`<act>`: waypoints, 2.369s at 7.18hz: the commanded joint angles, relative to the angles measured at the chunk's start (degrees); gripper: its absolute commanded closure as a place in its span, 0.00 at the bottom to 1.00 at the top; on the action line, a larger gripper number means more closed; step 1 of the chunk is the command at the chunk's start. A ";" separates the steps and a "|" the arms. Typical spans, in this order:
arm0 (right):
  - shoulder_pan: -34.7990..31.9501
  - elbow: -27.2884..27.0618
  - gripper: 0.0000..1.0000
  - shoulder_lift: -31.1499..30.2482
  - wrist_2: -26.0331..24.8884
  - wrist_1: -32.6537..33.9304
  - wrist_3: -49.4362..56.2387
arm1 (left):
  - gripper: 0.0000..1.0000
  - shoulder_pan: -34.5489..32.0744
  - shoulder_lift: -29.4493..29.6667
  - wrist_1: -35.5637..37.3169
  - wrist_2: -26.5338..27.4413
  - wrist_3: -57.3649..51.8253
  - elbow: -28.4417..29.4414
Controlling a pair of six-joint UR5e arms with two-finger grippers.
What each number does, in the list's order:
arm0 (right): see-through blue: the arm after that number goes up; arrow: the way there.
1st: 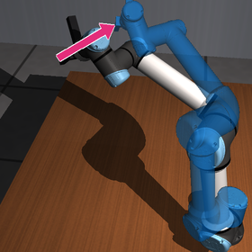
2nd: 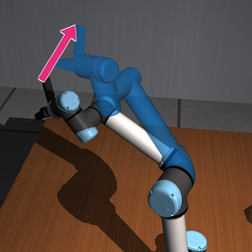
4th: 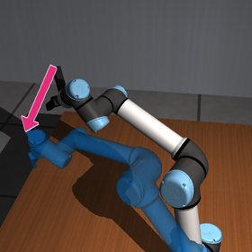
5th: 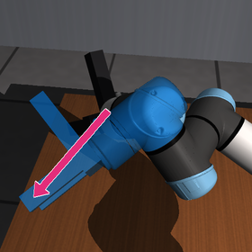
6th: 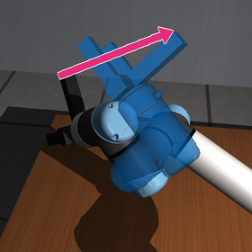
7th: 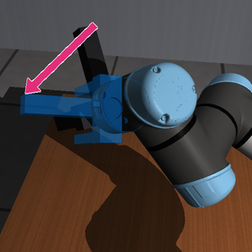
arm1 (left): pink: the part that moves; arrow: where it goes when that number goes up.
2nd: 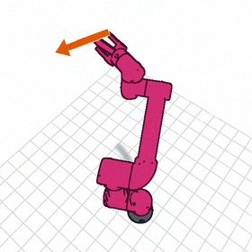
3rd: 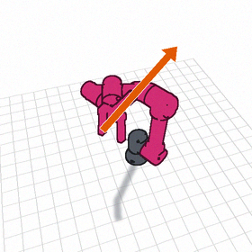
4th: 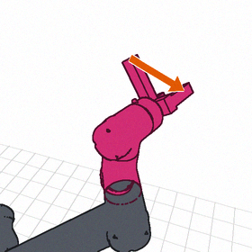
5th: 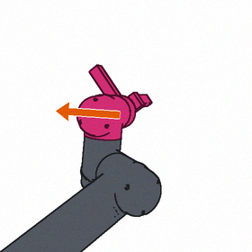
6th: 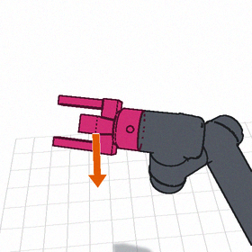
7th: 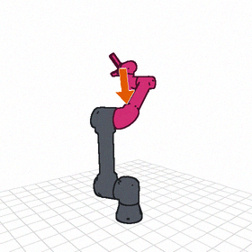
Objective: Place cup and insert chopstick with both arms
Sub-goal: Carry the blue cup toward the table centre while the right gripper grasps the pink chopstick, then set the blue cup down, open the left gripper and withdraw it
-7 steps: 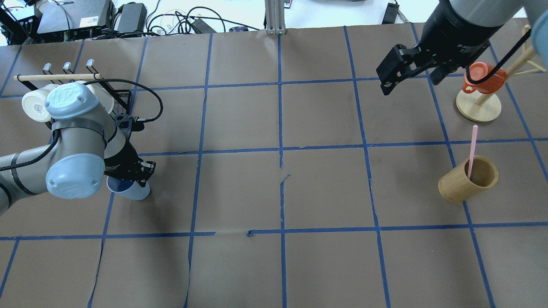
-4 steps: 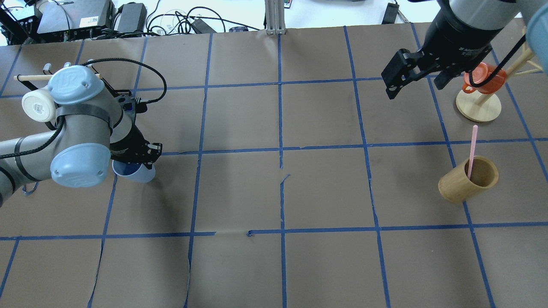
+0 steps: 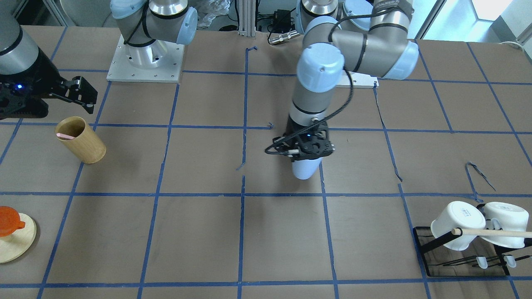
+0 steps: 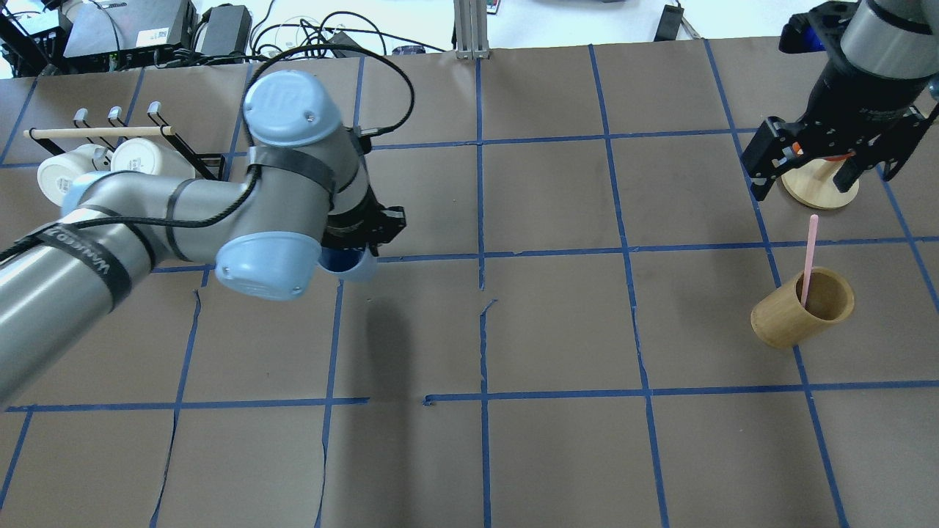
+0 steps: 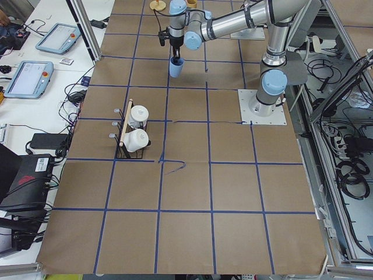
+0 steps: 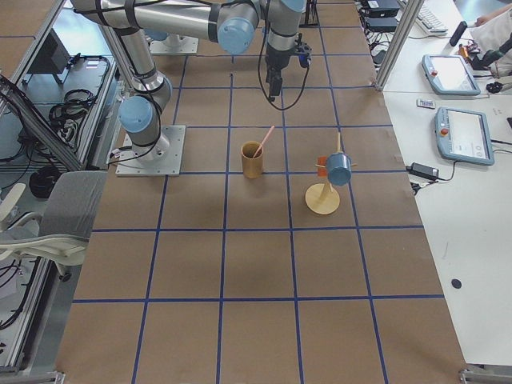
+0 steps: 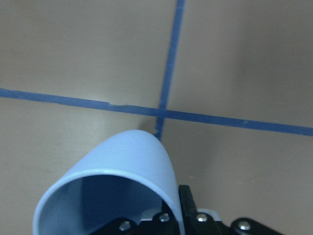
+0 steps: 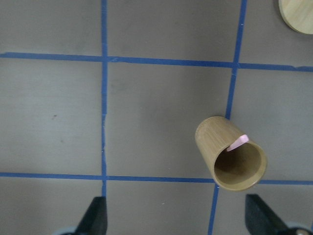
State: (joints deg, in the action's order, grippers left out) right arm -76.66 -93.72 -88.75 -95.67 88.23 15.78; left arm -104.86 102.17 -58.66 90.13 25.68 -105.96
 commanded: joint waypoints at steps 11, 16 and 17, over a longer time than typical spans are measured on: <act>10.39 -12.89 0.01 2.88 8.46 18.99 38.25 | 0.01 -13.62 18.06 -0.14 2.95 -5.21 15.70; 10.66 -12.98 0.33 2.35 6.11 18.03 39.68 | 0.00 -3.18 12.46 -0.93 0.32 -5.03 19.57; 10.66 -12.89 0.57 2.35 6.28 18.03 39.16 | 0.00 -2.98 9.22 -4.41 0.22 -5.03 20.09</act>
State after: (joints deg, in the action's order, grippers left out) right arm -65.97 -106.71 -86.40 -89.42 106.28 55.40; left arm -109.42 114.77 -60.39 90.82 20.65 -86.53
